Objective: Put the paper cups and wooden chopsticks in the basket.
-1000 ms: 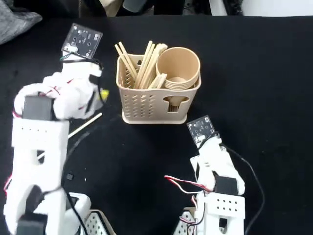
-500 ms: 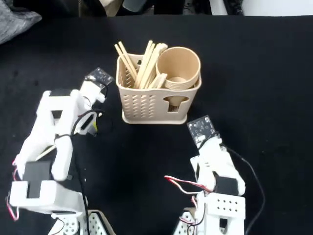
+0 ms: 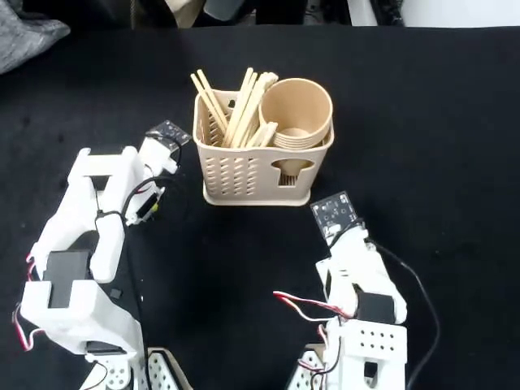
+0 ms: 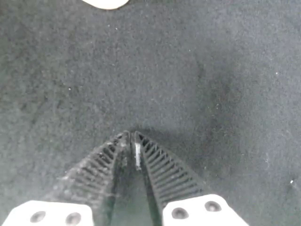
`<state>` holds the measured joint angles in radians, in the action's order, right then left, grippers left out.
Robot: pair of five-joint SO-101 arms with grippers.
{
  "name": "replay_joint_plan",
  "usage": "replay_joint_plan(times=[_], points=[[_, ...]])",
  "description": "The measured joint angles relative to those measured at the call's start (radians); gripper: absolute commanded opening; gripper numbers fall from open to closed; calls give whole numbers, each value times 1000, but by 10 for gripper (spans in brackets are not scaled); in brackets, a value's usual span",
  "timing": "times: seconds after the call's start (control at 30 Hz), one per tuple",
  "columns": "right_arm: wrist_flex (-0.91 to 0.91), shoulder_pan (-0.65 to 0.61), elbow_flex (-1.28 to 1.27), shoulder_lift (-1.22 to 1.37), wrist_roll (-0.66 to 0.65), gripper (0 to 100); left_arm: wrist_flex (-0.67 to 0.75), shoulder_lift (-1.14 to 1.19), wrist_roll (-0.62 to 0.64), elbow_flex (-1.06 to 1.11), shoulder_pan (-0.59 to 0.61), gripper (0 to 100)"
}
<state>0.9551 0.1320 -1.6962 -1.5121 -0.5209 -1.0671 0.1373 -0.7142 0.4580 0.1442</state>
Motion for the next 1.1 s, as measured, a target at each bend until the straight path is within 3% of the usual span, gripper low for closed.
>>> replay_joint_plan(times=[0.27,0.37,0.47,0.57,0.73,0.8,0.9,1.1], points=[[0,0,0,0,0,12,-150,-34,0,-54,0,30],[0,0,0,0,0,12,-190,-135,0,-54,-2,80],[0,0,0,0,0,12,-187,-218,0,-41,-12,173],[0,0,0,0,0,12,-133,-215,0,-32,-11,166],[0,0,0,0,0,12,-71,-32,0,-89,3,159],[0,0,0,0,0,12,-75,78,0,-149,3,109],[0,0,0,0,0,12,-133,215,0,-249,5,22],[0,0,0,0,0,12,-219,288,0,-348,2,29]])
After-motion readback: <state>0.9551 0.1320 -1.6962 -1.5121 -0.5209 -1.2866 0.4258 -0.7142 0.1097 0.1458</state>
